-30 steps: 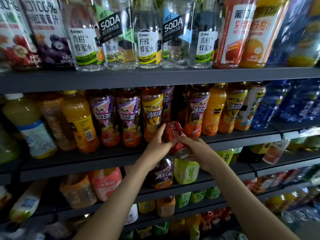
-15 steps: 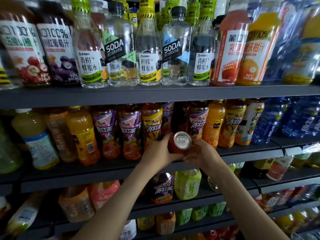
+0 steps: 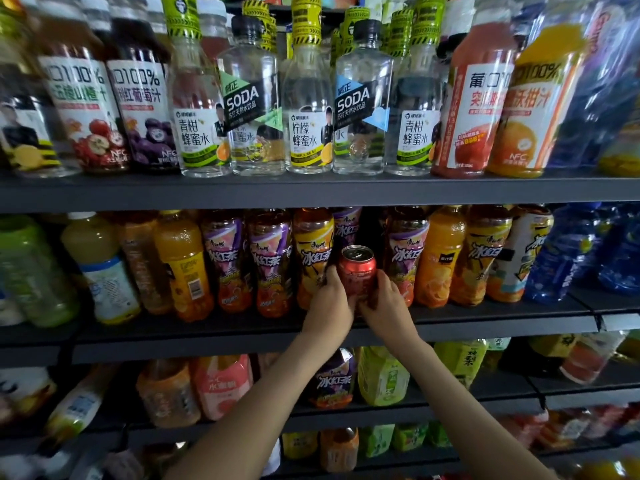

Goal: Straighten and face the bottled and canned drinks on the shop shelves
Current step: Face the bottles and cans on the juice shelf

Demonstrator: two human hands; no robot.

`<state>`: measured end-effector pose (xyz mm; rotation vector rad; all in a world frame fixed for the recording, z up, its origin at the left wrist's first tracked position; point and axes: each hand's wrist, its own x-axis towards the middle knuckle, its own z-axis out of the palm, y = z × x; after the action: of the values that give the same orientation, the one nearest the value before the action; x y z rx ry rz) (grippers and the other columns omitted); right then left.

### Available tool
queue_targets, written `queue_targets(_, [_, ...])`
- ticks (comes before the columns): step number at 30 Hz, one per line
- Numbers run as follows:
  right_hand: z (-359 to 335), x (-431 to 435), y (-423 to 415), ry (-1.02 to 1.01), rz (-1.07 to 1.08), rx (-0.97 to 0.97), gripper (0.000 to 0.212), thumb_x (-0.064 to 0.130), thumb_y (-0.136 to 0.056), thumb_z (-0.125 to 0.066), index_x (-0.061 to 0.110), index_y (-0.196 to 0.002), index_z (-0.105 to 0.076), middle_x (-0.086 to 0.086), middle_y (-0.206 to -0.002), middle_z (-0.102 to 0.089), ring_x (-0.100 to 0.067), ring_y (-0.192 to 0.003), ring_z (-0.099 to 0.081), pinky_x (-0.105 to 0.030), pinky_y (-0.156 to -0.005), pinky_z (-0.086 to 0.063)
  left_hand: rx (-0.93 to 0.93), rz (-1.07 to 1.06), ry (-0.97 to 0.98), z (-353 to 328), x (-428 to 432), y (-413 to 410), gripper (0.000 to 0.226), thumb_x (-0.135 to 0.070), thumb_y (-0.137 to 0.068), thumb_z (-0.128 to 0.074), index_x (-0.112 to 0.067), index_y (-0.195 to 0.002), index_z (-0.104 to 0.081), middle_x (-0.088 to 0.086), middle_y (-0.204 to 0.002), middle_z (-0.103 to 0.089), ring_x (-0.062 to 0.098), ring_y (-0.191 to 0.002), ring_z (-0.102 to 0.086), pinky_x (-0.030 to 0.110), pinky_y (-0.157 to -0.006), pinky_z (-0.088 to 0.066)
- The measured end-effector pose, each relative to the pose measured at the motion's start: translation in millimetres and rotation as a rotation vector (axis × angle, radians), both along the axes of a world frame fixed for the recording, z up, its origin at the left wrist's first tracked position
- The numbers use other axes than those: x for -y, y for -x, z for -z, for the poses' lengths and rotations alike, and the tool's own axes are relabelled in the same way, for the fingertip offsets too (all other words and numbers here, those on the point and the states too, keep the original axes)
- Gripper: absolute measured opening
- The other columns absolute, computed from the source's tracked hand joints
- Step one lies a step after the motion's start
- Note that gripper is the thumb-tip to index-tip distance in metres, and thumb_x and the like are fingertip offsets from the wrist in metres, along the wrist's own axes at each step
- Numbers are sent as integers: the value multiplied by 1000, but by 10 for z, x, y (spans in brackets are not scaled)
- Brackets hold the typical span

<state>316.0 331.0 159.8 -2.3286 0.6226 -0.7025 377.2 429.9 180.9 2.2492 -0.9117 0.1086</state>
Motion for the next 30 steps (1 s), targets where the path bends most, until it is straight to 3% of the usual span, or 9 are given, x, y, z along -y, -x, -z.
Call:
queue_targets(3, [82, -96, 36, 26, 36, 89, 62, 13, -90, -60, 2, -142, -29, -16, -133, -45, -30, -123, -43, -29, -90, -39, 64, 23, 75, 109, -183, -8, 52, -20, -95, -53, -7, -139, -29, 7, -108, -62, 21, -97, -62, 22, -72, -44])
queue_targets(6, [183, -295, 88, 80, 70, 238, 57, 7, -88, -61, -2, -138, -33, -17, -128, -47, -31, -120, -45, -35, -94, -44, 127, 17, 121, 252, -410, -74, 42, -18, -92, -57, -7, -130, -44, 8, -119, -59, 22, -109, -57, 24, -84, -44])
queue_targets(9, [340, -524, 100, 126, 41, 300, 50, 6, -86, -63, -7, -129, -41, -18, -112, -51, -33, -106, -50, -39, -85, -49, 124, -28, 183, 410, -654, -90, 34, -15, -89, -60, -8, -121, -52, 7, -115, -60, 21, -109, -56, 27, -90, -45])
queue_targets(16, [612, -1238, -76, -78, -323, 190, 20, 6, -92, -56, 8, -112, -54, 9, -98, -42, -8, -90, -46, -19, -74, -39, -150, -181, 206, 701, -1212, 5, 17, -12, -94, -54, -12, -111, -57, -3, -100, -63, 7, -89, -57, 3, -72, -39])
queue_targets(20, [846, -1712, -203, -104, -505, 122, 18, 4, -92, -56, 6, -110, -57, 6, -102, -47, 1, -81, -46, -11, -69, -40, -263, -368, 193, 933, -1737, 31, 19, -15, -95, -53, -11, -113, -59, 4, -103, -65, 19, -94, -62, 26, -80, -47])
queue_targets(23, [1039, -2115, -284, -159, -596, 22, 22, 7, -92, -56, 7, -114, -56, -1, -103, -53, -8, -66, -53, -23, -59, -45, -320, -546, 138, 1152, -2272, 25, 26, -18, -96, -50, -9, -119, -56, 9, -100, -66, 26, -94, -62, 21, -70, -40])
queue_targets(25, [1182, -2377, -334, -193, -604, -77, 27, 10, -93, -54, 9, -120, -53, -7, -107, -57, -19, -69, -57, -23, -52, -39, -373, -704, 182, 1293, -2645, 9, 20, -18, -95, -50, -15, -113, -59, 9, -101, -66, 27, -95, -62, 28, -76, -45])
queue_targets(28, [1376, -2764, -446, -240, -623, -157, 28, 13, -95, -52, 11, -123, -50, -7, -114, -55, -10, -60, -49, -16, -48, -36, -427, -846, 194, 1525, -3188, -72, 13, -16, -93, -52, -29, -92, -54, 8, -99, -66, 24, -93, -62, 30, -80, -48])
queue_targets(30, [1470, -3022, -589, -251, -621, -205, 29, 14, -96, -51, 13, -125, -47, -1, -117, -47, -11, -62, -48, -18, -51, -36, -464, -946, 152, 1693, -3566, -219, 8, -16, -94, -52, -22, -98, -55, 7, -90, -66, 24, -82, -63, 35, -72, -51])
